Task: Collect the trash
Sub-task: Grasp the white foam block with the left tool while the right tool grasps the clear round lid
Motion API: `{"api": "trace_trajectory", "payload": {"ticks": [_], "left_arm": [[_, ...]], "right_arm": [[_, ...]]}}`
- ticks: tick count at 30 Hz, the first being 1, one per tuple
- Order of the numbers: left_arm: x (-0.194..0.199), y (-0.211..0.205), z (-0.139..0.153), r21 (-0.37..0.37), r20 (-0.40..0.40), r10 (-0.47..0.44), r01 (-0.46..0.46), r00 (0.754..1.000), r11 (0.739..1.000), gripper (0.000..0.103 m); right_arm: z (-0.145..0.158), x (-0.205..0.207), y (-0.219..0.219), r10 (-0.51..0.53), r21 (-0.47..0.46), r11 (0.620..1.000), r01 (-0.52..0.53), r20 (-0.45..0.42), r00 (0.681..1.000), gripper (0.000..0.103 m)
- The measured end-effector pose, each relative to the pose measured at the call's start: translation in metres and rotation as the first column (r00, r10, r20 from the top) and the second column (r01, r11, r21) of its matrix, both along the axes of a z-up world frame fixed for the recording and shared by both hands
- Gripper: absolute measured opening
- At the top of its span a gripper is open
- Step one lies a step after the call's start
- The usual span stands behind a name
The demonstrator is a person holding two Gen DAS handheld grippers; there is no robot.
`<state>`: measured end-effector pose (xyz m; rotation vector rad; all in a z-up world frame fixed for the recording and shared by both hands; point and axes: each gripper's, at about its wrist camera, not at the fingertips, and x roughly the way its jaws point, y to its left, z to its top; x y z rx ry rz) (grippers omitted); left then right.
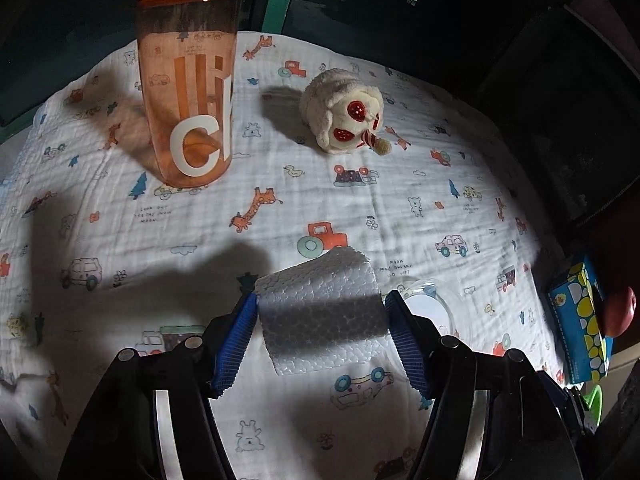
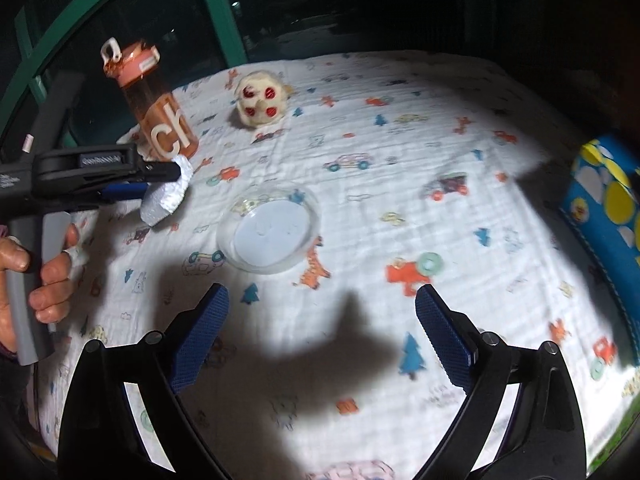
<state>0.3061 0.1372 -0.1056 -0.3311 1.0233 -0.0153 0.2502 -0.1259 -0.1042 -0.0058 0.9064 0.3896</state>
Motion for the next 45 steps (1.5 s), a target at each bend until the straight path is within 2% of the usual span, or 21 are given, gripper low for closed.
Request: {"api": "trace_trajectory", "payload": {"ticks": [9,26,29,36,45], "left_arm": [[-0.01,0.022,0.008,0.009,0.024,0.018,-0.018,1.0,1.0,0.064],[-0.014,0.037,-0.002,0.006,0.012,0.03,-0.03,0.999,1.0,0.064],[-0.014,0.037,-0.002,0.008,0.009,0.034,-0.034,0.999,0.999,0.064],[-0.016,0.033,0.002,0.021,0.013,0.03,-0.03,0.999,0.999,0.064],[-0.028,0.012,0.015,0.024,0.035,-0.004,0.003,0.999,1.0,0.064]], "right_arm": [[-0.024,0.033,0.051,0.075,-0.057,0.995,-0.077,-0.022,0.997,0.096],[-0.043,0.066,0.08,0.068,-0.103,0.992,-0.073,-0.053,0.996,0.098],[-0.043,0.067,0.08,0.06,-0.101,0.993,-0.065,-0.049,0.997,0.093],[-0.035,0.058,0.077,0.065,-0.101,0.993,-0.068,-0.031,0.997,0.092],[-0.005,0.024,0.054,0.047,-0.089,0.995,-0.045,0.024,0.999,0.092]]}}
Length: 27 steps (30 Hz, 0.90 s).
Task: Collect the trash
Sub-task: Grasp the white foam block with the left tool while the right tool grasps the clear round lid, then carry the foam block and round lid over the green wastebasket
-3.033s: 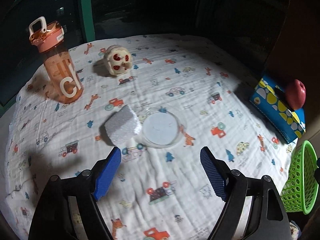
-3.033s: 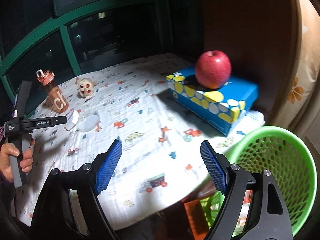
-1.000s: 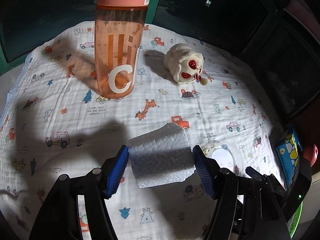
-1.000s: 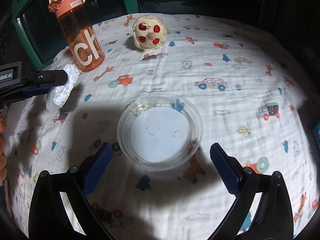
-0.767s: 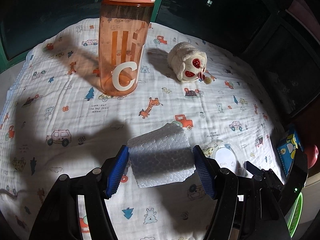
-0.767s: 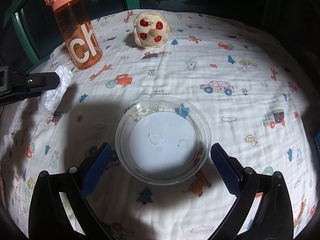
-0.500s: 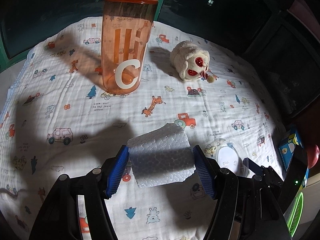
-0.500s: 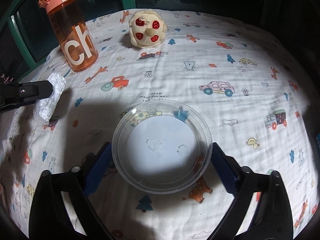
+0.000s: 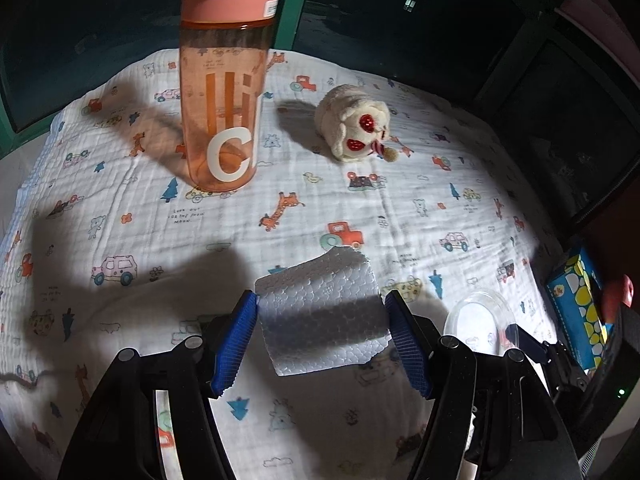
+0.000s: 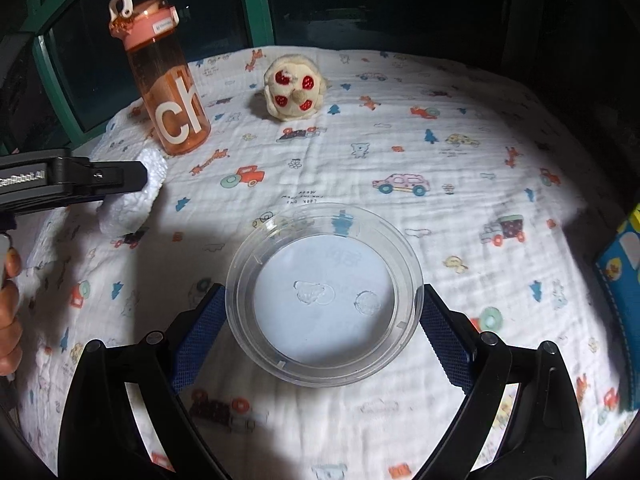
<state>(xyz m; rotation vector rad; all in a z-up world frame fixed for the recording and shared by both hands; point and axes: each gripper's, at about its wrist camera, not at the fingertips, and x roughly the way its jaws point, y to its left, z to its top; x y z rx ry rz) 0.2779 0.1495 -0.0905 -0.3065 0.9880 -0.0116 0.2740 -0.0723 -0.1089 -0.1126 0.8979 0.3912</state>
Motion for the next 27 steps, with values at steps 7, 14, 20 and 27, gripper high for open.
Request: {"api": "trace_trajectory", "payload": {"ticks": [7,14,20,27], "left_arm": [[-0.016,-0.028,0.011,0.002,0.013,-0.046,0.046,0.999,0.999,0.064],[-0.035,-0.068,0.021,0.004,0.024,-0.118,0.118,0.993,0.993,0.064],[-0.049,-0.113,0.028,0.001,0.032,-0.197,0.197,0.98,0.98,0.064],[-0.065,-0.168,0.036,0.001,0.04,-0.288,0.288,0.957,0.958,0.064]], "right_arm": [[0.022,-0.035,-0.033,-0.056,0.023,0.998,0.055,0.026,0.998,0.092],[0.041,-0.073,-0.077,-0.127,0.045,0.991,0.124,0.051,0.991,0.092],[0.055,-0.111,-0.121,-0.204,0.07,0.978,0.199,0.074,0.976,0.092],[0.064,-0.145,-0.171,-0.291,0.079,0.955,0.284,0.094,0.952,0.092]]}}
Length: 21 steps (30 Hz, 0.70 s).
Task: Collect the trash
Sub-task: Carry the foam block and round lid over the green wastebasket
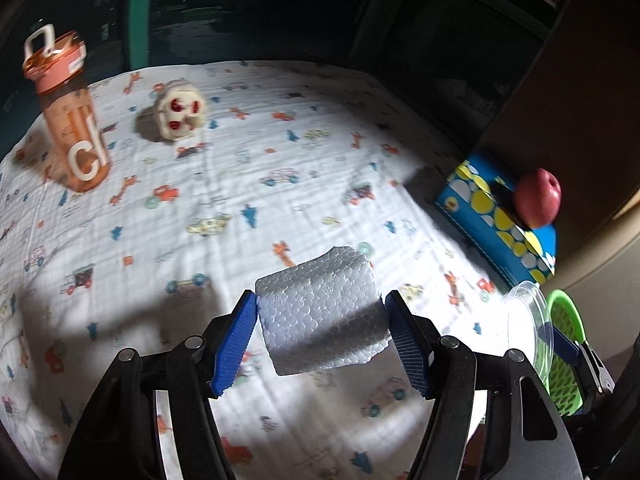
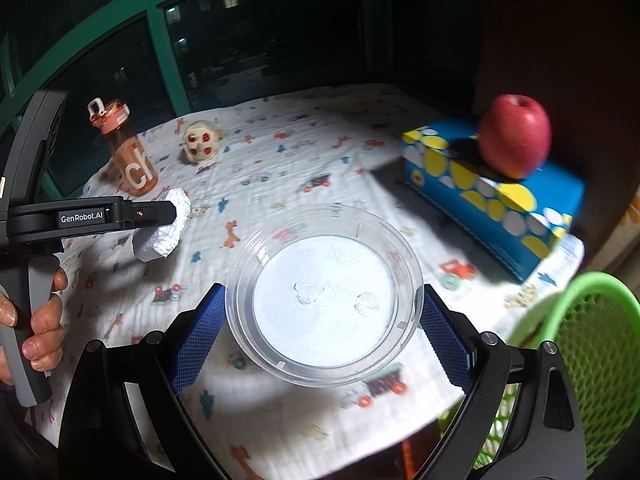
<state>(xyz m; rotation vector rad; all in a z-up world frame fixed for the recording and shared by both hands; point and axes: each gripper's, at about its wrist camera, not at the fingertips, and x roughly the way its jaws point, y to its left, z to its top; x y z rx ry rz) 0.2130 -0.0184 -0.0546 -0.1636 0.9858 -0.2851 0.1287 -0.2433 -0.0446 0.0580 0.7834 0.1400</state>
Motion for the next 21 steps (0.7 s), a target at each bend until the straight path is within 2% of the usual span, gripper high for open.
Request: {"api": "trace_trajectory", "payload": {"ticks": [10,21], "left_arm": [[-0.022,-0.079,0.016,0.01,0.024,-0.13,0.13,0.991,0.992,0.064],[-0.046,-0.163,0.021,0.023,0.025,-0.267,0.267,0.963,0.963,0.064]], "right_arm": [[0.01,-0.04,-0.066,-0.133,0.007,0.991,0.133,0.033,0.991,0.092],[0.008,-0.08,-0.141,-0.293,0.017,0.956,0.292,0.035,0.956,0.092]]}}
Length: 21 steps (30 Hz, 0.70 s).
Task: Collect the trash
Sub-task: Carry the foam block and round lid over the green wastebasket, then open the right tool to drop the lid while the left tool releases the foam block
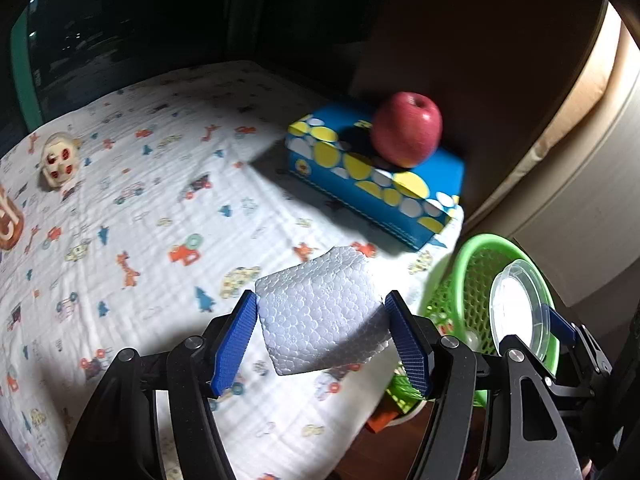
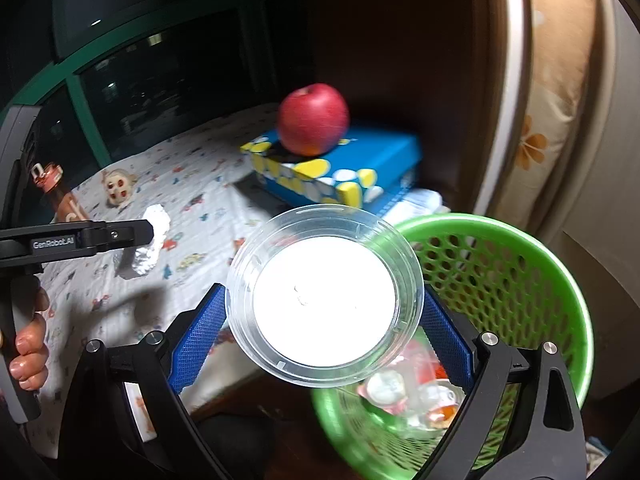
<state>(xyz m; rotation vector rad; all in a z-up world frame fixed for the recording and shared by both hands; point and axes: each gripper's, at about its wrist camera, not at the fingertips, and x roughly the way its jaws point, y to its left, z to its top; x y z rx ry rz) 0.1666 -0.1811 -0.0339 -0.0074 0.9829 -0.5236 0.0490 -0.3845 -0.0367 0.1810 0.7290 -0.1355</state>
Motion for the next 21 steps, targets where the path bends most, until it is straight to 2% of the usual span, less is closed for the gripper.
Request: {"api": "trace_trajectory", "payload": {"ticks": [10,21], "left_arm": [[-0.021,-0.06,0.002,0.021,0.004,-0.109,0.109,0.994,0.994,0.064],[-0.034,-0.099,0.001,0.031,0.001,-0.179,0.179,0.984,0.983,0.064]], "right_arm": [[-0.013,-0.025,-0.056,-0.121,-0.015,0.993,0.12,-0.038,0.992,0.093],[-0.022,-0.04,-0.096,-0.205,-0.02,0.979,0.204,-0.07,0.976,0.094]]}}
